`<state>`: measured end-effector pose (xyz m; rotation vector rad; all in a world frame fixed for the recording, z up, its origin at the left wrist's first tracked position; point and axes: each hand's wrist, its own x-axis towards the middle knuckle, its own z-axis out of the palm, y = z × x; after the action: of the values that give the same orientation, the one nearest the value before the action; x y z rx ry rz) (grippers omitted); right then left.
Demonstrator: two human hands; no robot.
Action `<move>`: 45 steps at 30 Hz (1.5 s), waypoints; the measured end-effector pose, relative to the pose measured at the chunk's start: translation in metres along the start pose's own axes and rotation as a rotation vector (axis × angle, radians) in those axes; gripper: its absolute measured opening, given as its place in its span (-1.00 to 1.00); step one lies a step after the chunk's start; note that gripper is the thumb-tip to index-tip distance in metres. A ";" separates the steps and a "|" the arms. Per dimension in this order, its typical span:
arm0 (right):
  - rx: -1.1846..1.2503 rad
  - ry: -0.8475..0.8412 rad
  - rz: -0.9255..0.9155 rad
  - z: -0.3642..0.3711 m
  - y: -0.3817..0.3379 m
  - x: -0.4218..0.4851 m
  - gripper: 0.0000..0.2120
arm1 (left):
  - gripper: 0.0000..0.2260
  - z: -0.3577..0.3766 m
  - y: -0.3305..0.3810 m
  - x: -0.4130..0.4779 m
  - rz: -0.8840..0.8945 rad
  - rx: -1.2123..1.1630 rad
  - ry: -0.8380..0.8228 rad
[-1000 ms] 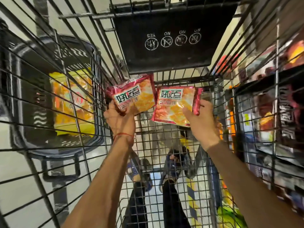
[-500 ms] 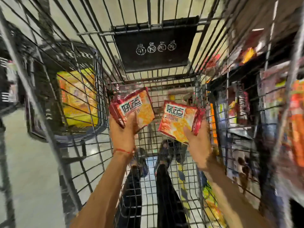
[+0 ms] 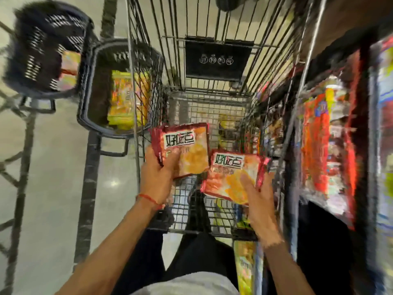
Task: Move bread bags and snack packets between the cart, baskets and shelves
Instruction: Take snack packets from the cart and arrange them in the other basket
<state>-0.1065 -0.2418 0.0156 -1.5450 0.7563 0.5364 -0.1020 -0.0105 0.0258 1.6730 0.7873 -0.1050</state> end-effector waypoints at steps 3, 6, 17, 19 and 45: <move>-0.097 0.017 -0.067 -0.009 0.007 -0.027 -0.02 | -0.75 -0.026 0.006 -0.032 0.053 0.001 -0.047; -0.099 0.032 -0.138 -0.004 0.014 -0.062 -0.01 | -0.67 -0.055 0.003 -0.064 0.062 -0.030 -0.052; -0.202 -0.022 -0.326 0.074 0.067 -0.198 -0.52 | -0.47 -0.210 -0.077 -0.162 -0.018 -0.193 0.120; -0.184 -0.060 -0.336 0.095 0.076 -0.214 -0.56 | -0.43 -0.241 -0.092 -0.176 -0.021 -0.203 0.151; -0.143 -0.268 -0.355 0.468 -0.022 -0.146 -0.63 | -0.55 -0.525 -0.073 0.052 -0.066 -0.276 0.282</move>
<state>-0.1448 0.2437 0.0799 -1.6526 0.2343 0.5253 -0.2820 0.4871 0.0836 1.4158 1.0202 0.1900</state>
